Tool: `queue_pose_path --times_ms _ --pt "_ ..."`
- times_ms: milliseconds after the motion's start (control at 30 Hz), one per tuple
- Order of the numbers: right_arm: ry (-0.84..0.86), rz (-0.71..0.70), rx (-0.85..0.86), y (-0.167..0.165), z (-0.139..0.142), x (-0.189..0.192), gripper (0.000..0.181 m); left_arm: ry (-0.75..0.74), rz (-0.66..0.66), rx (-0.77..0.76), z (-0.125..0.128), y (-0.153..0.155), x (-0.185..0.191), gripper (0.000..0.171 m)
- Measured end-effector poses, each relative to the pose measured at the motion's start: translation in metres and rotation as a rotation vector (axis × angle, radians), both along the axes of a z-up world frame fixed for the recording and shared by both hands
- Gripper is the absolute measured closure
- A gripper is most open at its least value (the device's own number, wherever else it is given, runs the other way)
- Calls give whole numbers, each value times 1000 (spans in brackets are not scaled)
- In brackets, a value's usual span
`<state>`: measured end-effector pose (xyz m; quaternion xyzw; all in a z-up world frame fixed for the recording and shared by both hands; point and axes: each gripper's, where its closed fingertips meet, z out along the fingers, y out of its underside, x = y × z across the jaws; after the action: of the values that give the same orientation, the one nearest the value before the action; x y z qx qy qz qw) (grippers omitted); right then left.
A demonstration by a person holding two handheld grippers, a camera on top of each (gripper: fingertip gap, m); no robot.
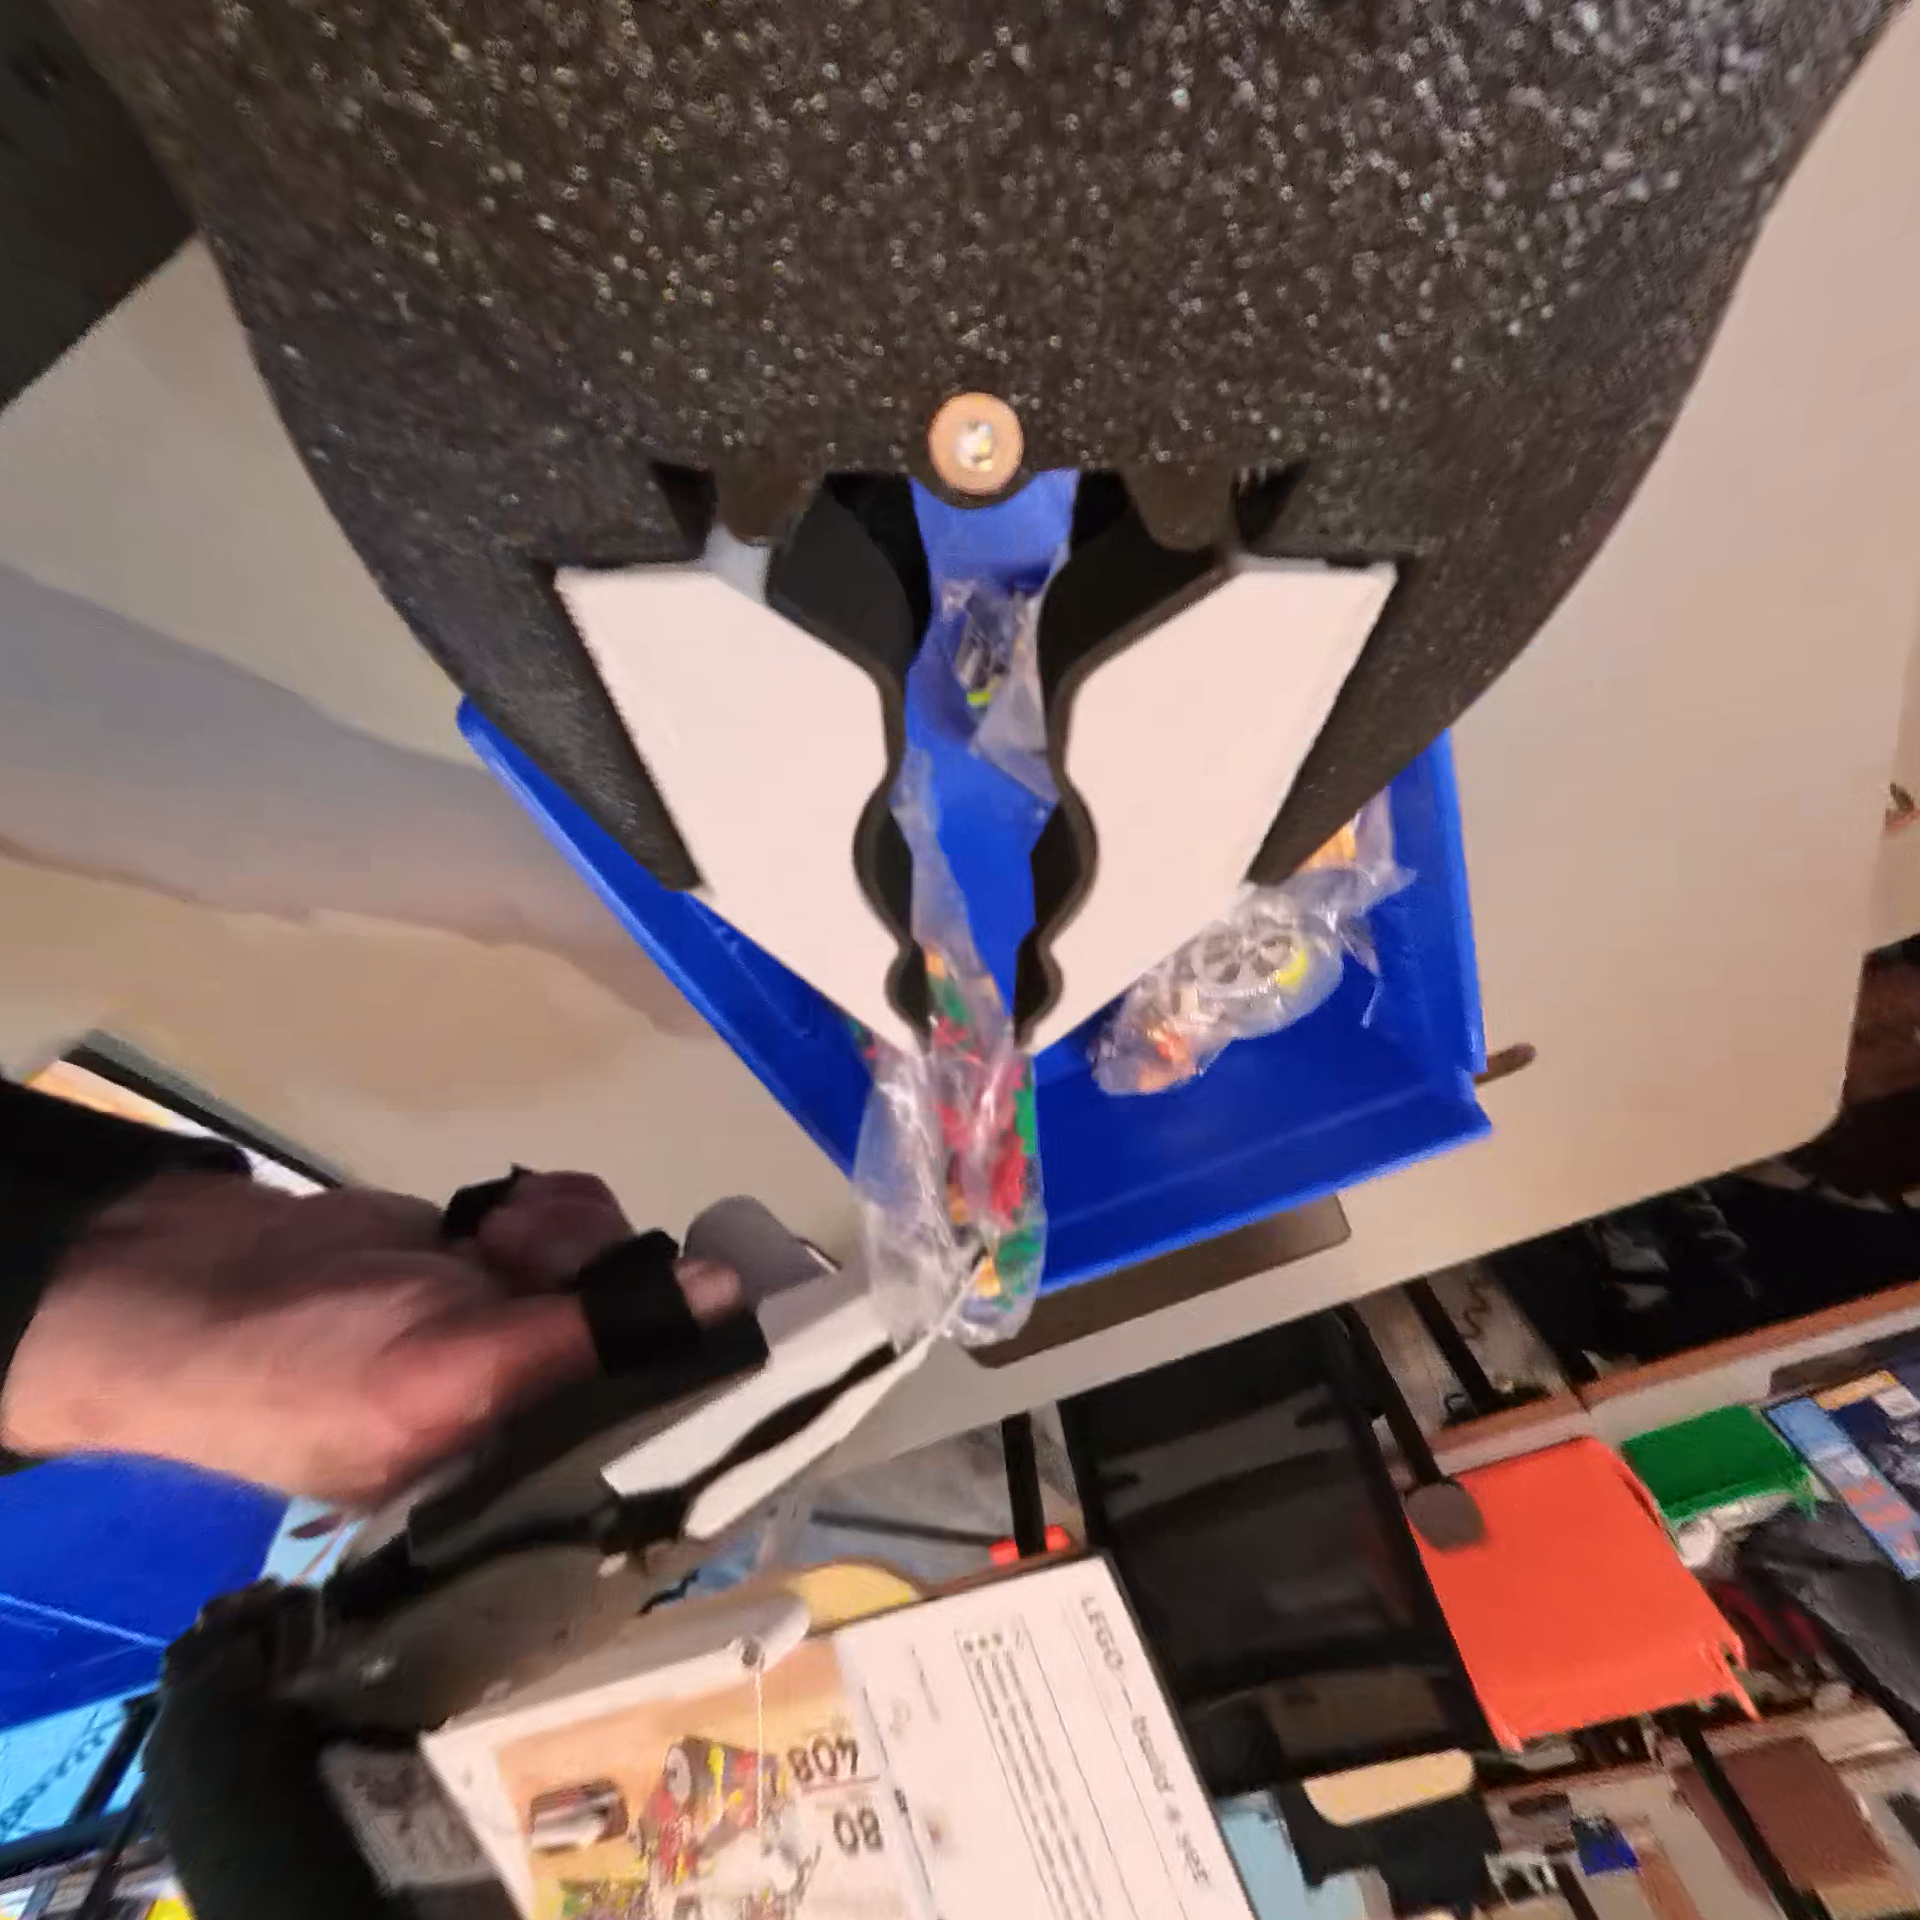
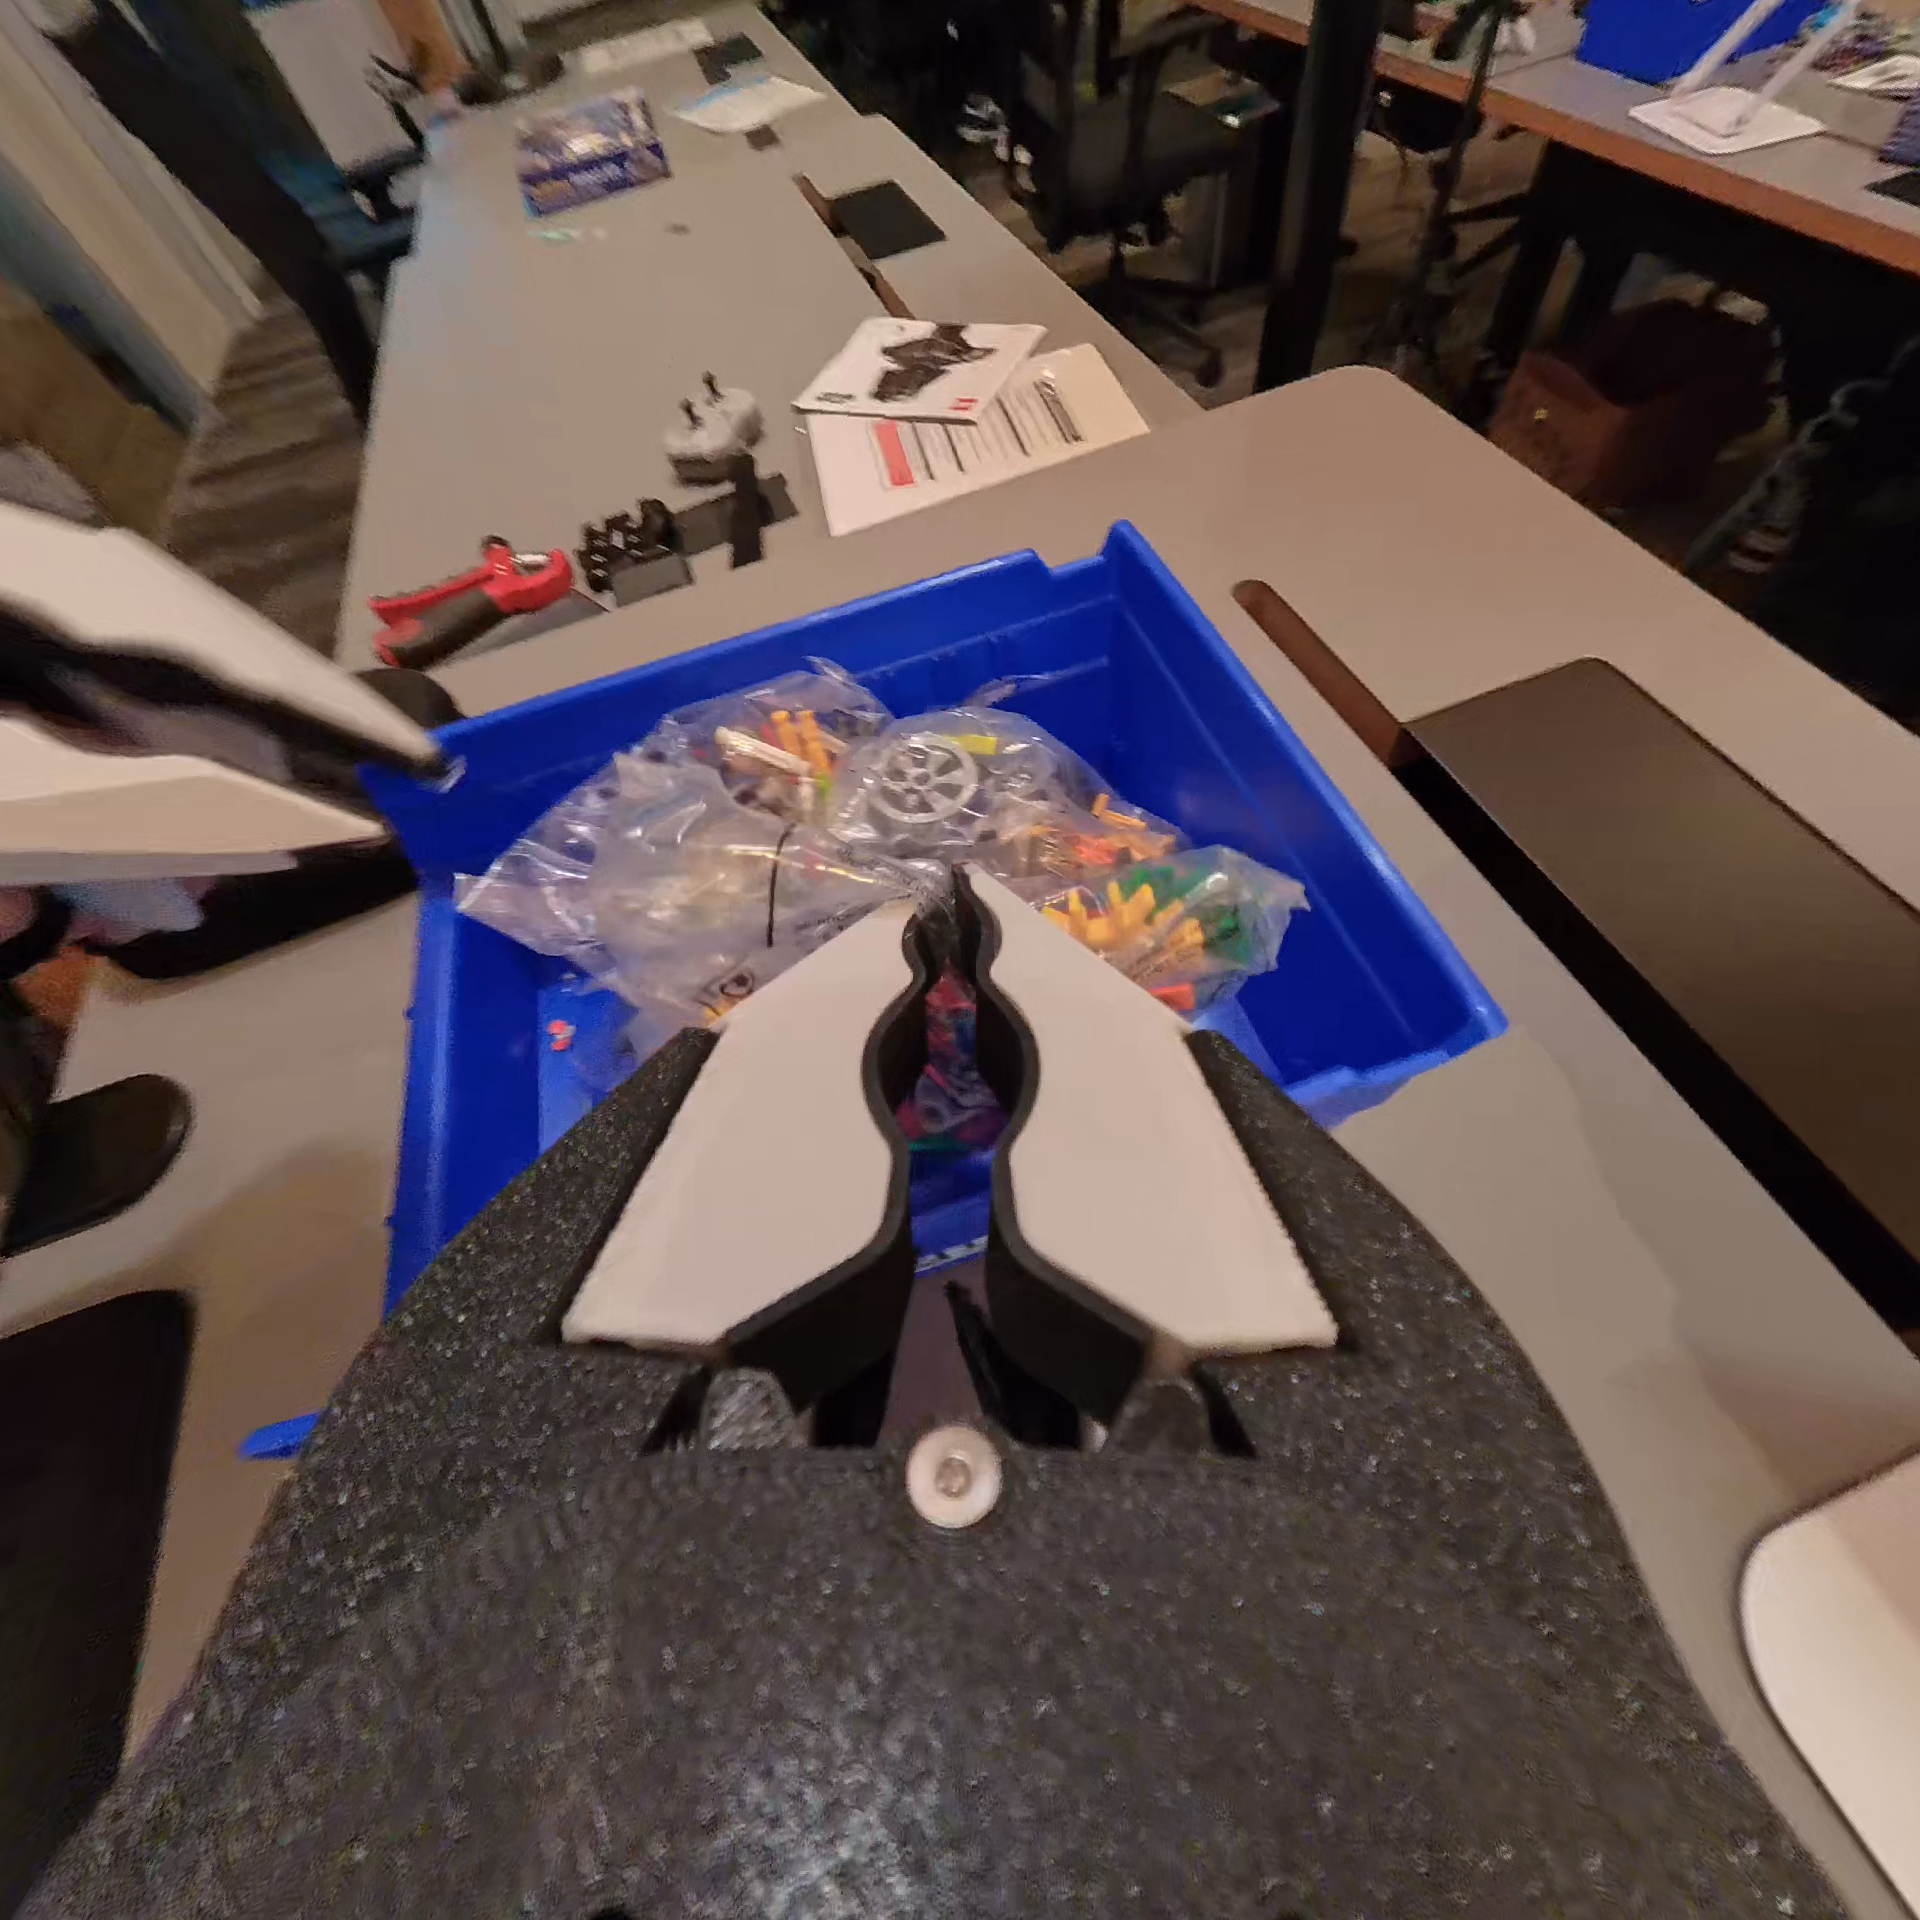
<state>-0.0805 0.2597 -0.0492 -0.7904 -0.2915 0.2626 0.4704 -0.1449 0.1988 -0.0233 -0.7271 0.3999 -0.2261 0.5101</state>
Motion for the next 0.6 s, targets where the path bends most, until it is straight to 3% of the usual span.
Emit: queue_pose_path --times_ms 133,200,233,267,333,467,600 --pt "36 84 19 -14 7 -7 181 58 -57 10 -2 12 20 145" --pt "63 114 27 -19 13 -10 181 56 -128 -55 -12 10 36 137" --pt "78 131 25 -22 14 -12 181 45 -156 -65 -14 9 42 144" --pt "93 139 15 -23 15 -12 181 37 -204 -77 -15 5 48 163" --pt "108 148 -6 -24 11 -10 181 19 -228 -91 -15 4 53 171" --pt "91 157 -33 -27 4 -5 181 35 -247 -98 -21 2 56 171" --pt "65 162 -13 -30 7 -1 180 -47 -247 -164 -17 0 56 171"
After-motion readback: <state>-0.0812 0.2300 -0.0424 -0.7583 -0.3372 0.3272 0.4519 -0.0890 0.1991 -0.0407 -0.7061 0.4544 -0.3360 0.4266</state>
